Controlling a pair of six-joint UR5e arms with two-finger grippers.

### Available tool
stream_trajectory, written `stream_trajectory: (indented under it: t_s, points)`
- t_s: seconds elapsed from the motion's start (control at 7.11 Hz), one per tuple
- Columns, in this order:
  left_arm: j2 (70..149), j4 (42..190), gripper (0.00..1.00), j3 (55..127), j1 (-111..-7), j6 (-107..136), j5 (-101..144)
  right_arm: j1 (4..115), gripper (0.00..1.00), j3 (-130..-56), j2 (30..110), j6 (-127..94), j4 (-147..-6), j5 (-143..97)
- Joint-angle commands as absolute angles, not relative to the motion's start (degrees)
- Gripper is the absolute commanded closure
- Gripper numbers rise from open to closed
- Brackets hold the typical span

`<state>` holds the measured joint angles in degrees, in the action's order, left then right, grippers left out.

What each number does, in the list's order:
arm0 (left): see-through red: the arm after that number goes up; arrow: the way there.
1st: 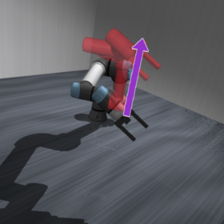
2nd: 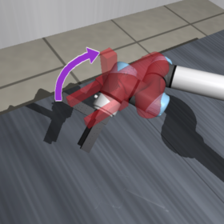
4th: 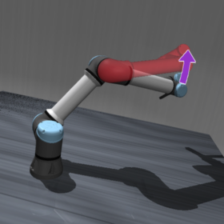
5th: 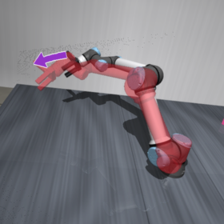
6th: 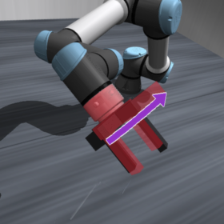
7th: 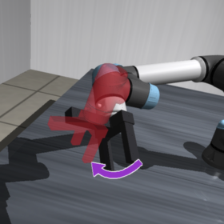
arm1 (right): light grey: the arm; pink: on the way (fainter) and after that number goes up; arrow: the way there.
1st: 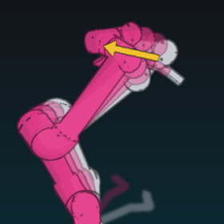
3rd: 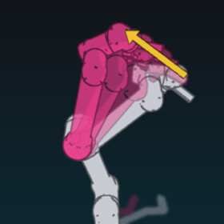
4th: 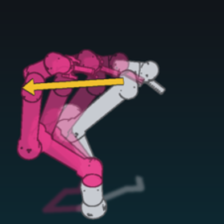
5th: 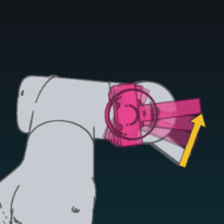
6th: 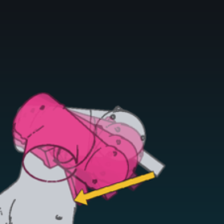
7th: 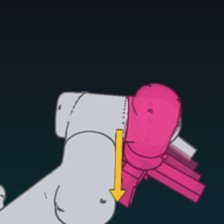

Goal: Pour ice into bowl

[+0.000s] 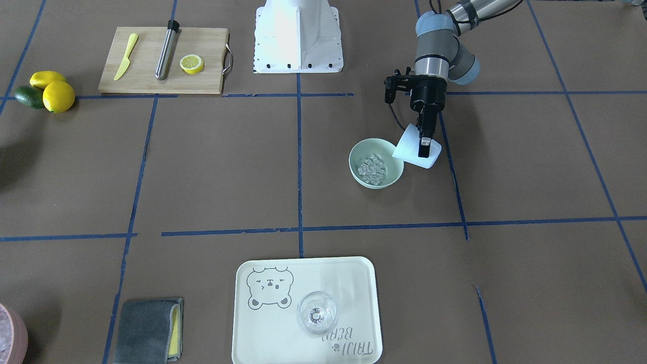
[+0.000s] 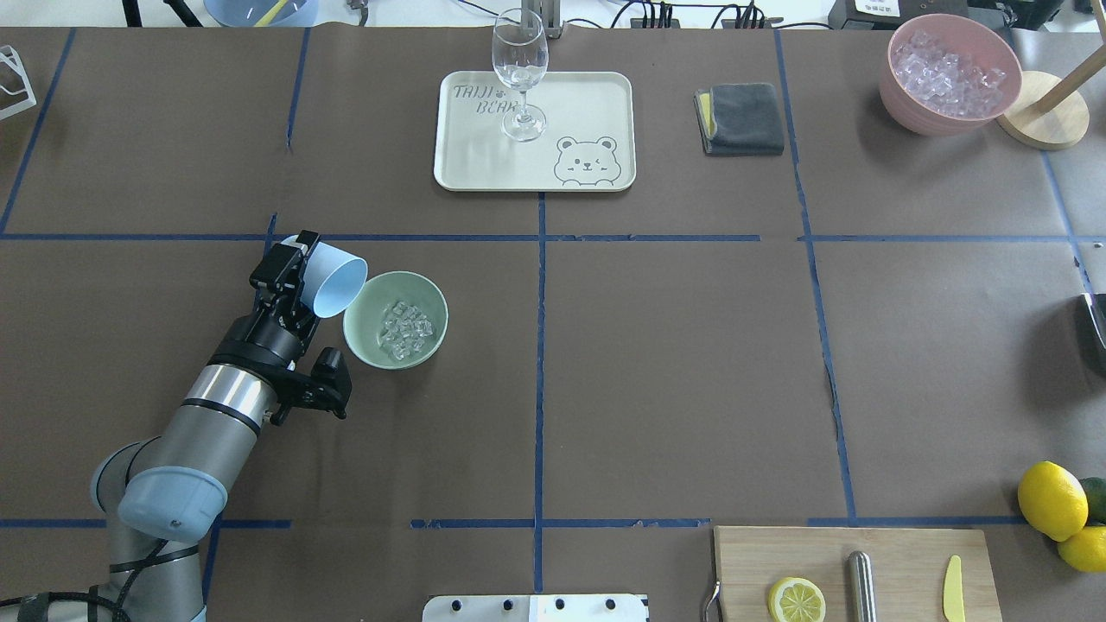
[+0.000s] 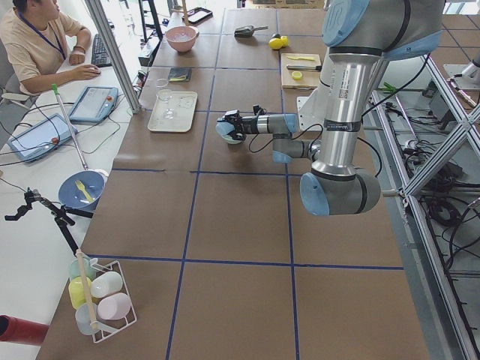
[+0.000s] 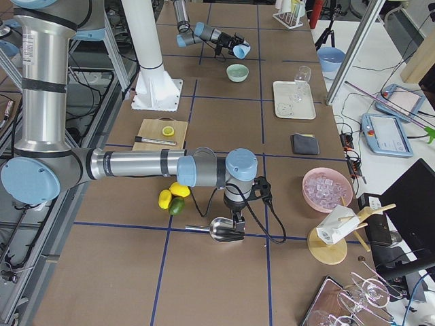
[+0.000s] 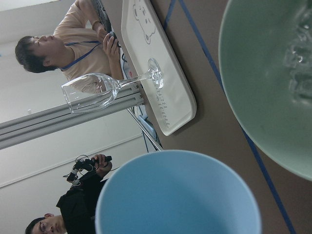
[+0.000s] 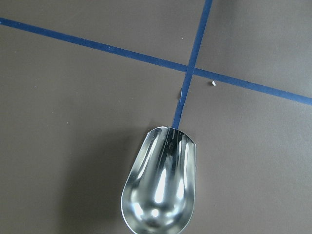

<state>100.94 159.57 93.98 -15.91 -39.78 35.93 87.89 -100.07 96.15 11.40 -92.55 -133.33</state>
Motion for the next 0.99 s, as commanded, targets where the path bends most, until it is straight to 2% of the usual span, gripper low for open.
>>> stream_trajectory:
  t_s: [0.0, 0.28, 0.84]
  points:
    - [100.37, 159.79, 1.00, 94.22, -16.00, -14.09, 42.77, 87.89, 0.00, -100.19, 96.15, 11.43, -92.55, -133.33]
    - [100.28, 159.79, 1.00, 94.39, -16.69, 11.23, 50.41, 87.89, 0.00, -100.11, 96.15, 11.43, -92.55, -133.33]
    - [97.75, 159.26, 1.00, 94.39, -20.81, 40.88, 58.78, 87.89, 0.00, -100.11, 96.15, 11.43, -92.55, -133.33]
